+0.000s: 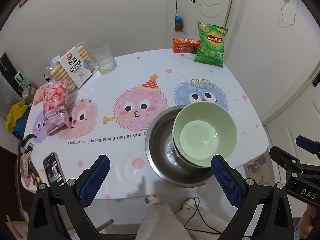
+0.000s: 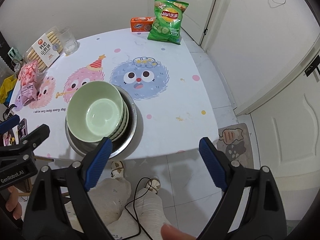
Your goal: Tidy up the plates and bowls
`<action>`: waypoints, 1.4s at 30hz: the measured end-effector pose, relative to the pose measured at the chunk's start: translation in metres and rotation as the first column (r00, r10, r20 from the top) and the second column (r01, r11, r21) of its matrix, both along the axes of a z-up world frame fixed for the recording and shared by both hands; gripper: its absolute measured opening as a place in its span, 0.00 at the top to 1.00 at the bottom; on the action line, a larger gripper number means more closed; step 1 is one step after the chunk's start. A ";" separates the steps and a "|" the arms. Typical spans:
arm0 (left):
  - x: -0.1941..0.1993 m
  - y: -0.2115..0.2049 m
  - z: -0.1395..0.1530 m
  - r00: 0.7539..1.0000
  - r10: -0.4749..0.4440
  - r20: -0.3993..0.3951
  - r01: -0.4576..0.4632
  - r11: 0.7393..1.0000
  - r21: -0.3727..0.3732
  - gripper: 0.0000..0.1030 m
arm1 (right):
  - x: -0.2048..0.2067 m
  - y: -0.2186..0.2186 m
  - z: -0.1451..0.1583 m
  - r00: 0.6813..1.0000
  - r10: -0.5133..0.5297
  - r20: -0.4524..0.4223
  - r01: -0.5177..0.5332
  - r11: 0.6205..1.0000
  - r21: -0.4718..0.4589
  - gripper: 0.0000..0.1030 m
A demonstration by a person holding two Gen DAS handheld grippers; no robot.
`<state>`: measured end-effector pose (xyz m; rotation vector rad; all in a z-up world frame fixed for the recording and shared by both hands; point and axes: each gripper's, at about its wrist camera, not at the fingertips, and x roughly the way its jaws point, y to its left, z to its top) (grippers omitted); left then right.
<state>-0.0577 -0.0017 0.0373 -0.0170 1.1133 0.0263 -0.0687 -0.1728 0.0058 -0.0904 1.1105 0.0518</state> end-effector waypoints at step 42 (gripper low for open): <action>0.004 0.005 -0.008 0.999 0.020 -0.037 -0.020 1.000 -0.008 0.00 | 0.007 -0.001 -0.010 0.999 0.019 -0.031 -0.019 1.000 0.018 0.14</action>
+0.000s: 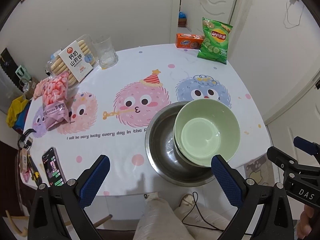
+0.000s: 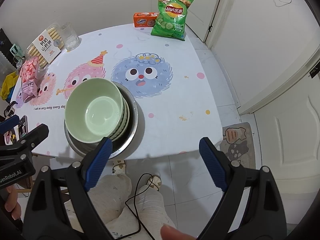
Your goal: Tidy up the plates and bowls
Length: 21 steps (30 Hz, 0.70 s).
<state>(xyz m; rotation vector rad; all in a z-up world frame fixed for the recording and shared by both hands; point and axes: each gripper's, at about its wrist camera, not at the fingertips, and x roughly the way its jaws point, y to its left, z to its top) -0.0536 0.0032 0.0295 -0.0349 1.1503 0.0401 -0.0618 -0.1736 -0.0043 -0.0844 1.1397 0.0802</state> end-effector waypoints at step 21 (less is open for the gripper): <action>0.002 -0.003 -0.006 1.000 -0.002 -0.018 0.002 1.000 -0.015 0.00 | 0.001 0.001 -0.002 1.000 0.003 -0.005 -0.003 1.000 0.003 0.14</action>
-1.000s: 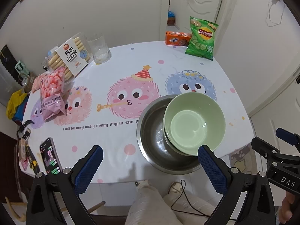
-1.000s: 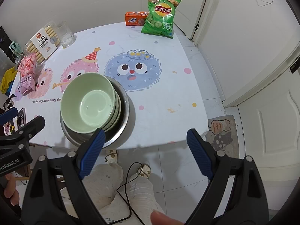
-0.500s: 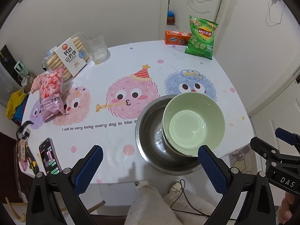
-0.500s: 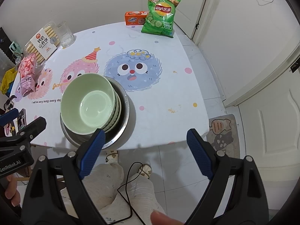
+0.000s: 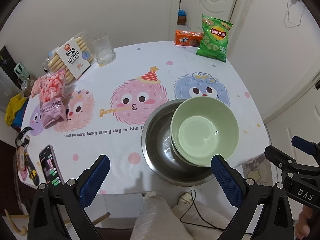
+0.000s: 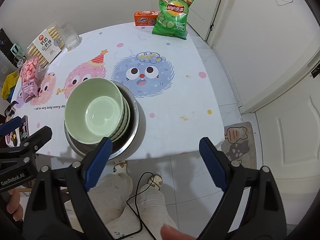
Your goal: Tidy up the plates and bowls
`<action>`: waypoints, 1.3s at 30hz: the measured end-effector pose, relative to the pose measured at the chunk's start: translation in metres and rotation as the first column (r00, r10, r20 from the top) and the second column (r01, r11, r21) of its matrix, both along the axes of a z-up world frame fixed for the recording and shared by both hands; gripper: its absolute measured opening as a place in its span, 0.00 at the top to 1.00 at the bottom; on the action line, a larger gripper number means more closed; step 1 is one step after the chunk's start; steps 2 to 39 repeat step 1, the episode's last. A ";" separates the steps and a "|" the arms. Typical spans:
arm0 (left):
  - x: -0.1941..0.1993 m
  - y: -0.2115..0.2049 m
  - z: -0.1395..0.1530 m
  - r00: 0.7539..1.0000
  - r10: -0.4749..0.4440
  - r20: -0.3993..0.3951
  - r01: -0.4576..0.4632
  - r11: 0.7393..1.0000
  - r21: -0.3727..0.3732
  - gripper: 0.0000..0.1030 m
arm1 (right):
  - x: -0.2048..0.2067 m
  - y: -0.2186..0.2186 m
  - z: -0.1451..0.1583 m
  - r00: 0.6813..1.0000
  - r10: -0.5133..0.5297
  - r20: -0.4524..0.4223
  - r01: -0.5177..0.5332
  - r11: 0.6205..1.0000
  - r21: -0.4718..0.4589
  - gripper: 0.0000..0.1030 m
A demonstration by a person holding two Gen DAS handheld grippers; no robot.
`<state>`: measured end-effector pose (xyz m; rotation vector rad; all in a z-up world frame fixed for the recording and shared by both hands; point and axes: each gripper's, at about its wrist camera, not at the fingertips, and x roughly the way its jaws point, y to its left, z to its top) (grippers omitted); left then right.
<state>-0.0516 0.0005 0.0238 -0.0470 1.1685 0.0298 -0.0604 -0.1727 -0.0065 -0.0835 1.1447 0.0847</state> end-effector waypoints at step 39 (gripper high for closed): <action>0.000 0.000 0.000 1.000 -0.002 -0.001 0.002 1.000 0.000 0.00 | 0.000 0.001 0.000 1.000 0.001 -0.001 -0.001 1.000 0.000 0.14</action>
